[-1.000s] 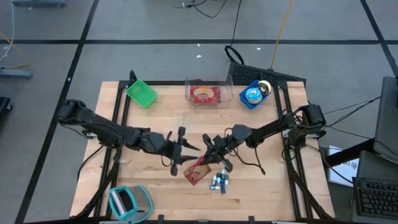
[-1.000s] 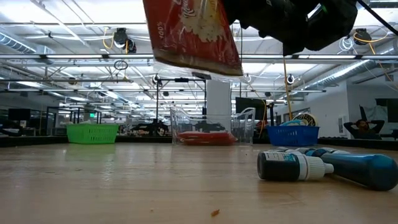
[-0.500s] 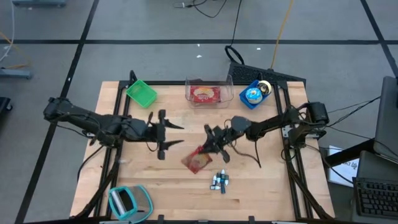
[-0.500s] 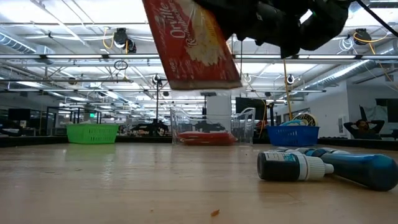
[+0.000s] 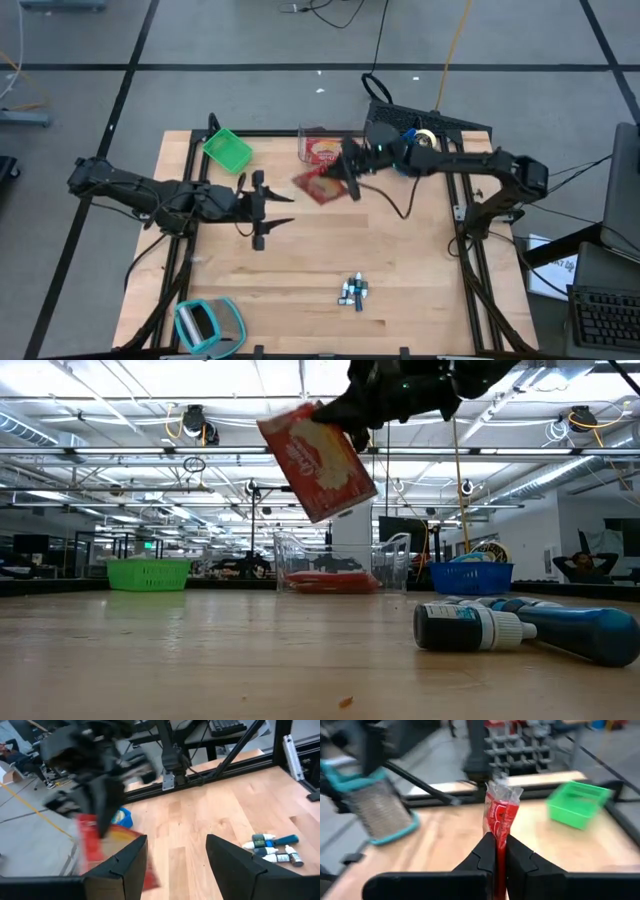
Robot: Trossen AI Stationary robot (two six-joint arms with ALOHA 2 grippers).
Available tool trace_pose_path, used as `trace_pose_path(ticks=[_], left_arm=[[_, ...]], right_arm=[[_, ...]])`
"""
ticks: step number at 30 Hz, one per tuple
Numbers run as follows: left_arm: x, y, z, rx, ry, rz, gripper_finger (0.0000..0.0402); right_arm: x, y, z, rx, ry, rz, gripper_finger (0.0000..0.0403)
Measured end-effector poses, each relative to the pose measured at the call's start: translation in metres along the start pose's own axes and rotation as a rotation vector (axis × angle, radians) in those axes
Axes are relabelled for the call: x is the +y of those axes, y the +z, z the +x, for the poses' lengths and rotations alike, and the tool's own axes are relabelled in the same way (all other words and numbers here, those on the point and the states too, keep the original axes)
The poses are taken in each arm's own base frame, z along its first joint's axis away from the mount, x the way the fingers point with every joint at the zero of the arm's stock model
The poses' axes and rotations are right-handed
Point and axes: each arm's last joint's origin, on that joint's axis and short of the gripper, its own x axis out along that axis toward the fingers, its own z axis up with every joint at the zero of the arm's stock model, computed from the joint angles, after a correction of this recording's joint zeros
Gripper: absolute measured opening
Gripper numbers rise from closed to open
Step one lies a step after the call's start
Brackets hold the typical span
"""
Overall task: Pick & Place Food Item
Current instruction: Put the popcorn bag into the transparent bin
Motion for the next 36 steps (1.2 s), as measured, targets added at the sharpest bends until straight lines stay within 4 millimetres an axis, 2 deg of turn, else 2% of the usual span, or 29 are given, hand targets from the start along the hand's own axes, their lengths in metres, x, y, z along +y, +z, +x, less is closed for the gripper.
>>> trace_pose_path(ticks=[8,12,15,20,29,36], left_arm=[[0.000,0.000,0.000,-0.002,-0.002,0.000,0.0207],[0.000,0.000,0.000,-0.002,-0.002,0.000,0.0208],[0.000,0.000,0.000,-0.002,-0.003,0.000,0.0206],[0.000,0.000,0.000,-0.001,-0.003,0.000,0.0199],[0.000,0.000,0.000,-0.001,-0.003,0.001,0.0204],[0.000,0.000,0.000,-0.001,-0.004,0.001,0.0194]], right_arm=[[-0.055,0.026,-0.033,0.019,-0.204,-0.099,0.0006],[-0.078,0.025,-0.048,0.037,-0.363,-0.155,0.0006],[-0.090,0.023,-0.054,0.055,-0.404,-0.190,0.0006],[-0.106,0.002,-0.044,0.124,-0.401,-0.129,0.0006],[-0.134,-0.028,-0.002,-0.004,-0.401,0.046,0.0006],[-0.146,-0.041,0.014,-0.101,-0.399,0.139,0.0006]])
